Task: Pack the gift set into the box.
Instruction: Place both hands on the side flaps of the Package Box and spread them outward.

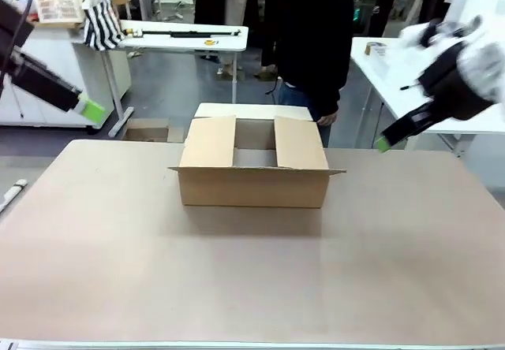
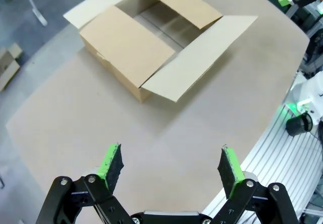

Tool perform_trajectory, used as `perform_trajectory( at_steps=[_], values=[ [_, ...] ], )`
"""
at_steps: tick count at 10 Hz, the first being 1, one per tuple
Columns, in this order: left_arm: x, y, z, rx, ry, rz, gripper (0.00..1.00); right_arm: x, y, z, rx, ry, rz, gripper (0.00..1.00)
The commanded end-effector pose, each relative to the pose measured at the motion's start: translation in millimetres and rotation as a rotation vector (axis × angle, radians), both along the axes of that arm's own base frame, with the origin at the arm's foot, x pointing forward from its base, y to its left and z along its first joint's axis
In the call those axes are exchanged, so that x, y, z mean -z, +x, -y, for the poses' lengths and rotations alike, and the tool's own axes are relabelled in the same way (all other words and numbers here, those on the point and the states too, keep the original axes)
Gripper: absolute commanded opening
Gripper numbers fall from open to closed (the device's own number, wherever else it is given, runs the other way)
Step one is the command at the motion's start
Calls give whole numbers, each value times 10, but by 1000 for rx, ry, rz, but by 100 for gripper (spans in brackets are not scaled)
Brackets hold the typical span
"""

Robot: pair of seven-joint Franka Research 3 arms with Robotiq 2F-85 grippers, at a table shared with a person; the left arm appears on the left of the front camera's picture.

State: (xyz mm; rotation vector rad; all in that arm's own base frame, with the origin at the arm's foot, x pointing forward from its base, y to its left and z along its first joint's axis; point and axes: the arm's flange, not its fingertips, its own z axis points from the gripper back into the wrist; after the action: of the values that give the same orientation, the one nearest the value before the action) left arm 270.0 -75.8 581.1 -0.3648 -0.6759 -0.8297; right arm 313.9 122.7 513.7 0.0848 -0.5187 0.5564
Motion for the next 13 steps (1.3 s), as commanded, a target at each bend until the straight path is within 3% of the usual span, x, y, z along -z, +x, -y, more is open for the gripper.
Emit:
perform_trajectory(
  at_steps=[1, 2, 3, 4, 5, 6, 7, 8, 9, 10, 12, 13],
  values=[
    [40, 11, -30, 1, 22, -16, 100, 0, 72, 48, -37, 11, 10, 100],
    [0, 0, 0, 0, 0, 0, 100, 0, 0, 0, 0, 0, 0, 100],
    [25, 85, -34, 46, -68, -116, 100, 8, -29, 121, -48, 126, 27, 100],
    [94, 189, -161, 115, -147, -233, 100, 40, -149, 347, -133, 342, 102, 100],
    [177, 274, -270, 164, -205, -332, 100, 26, -341, 535, -178, 551, 238, 100],
    [281, 348, -381, 187, -272, -386, 100, 45, -556, 733, -221, 721, 339, 100],
    [368, 422, -469, 157, -353, -381, 100, 152, -727, 948, -291, 888, 424, 100],
    [412, 477, -557, 183, -535, -352, 100, 326, -775, 1114, -326, 1007, 366, 100],
    [464, 530, -648, 183, -751, -281, 100, 560, -683, 1251, -363, 1117, 250, 100],
    [534, 565, -706, 152, -837, -237, 100, 767, -524, 1323, -405, 1174, 188, 100],
    [654, 606, -729, 123, -871, -201, 100, 1043, -161, 1292, -498, 1229, 14, 100],
    [686, 633, -695, 67, -771, -251, 100, 1076, -7, 1240, -520, 1204, -81, 100]
  ],
)
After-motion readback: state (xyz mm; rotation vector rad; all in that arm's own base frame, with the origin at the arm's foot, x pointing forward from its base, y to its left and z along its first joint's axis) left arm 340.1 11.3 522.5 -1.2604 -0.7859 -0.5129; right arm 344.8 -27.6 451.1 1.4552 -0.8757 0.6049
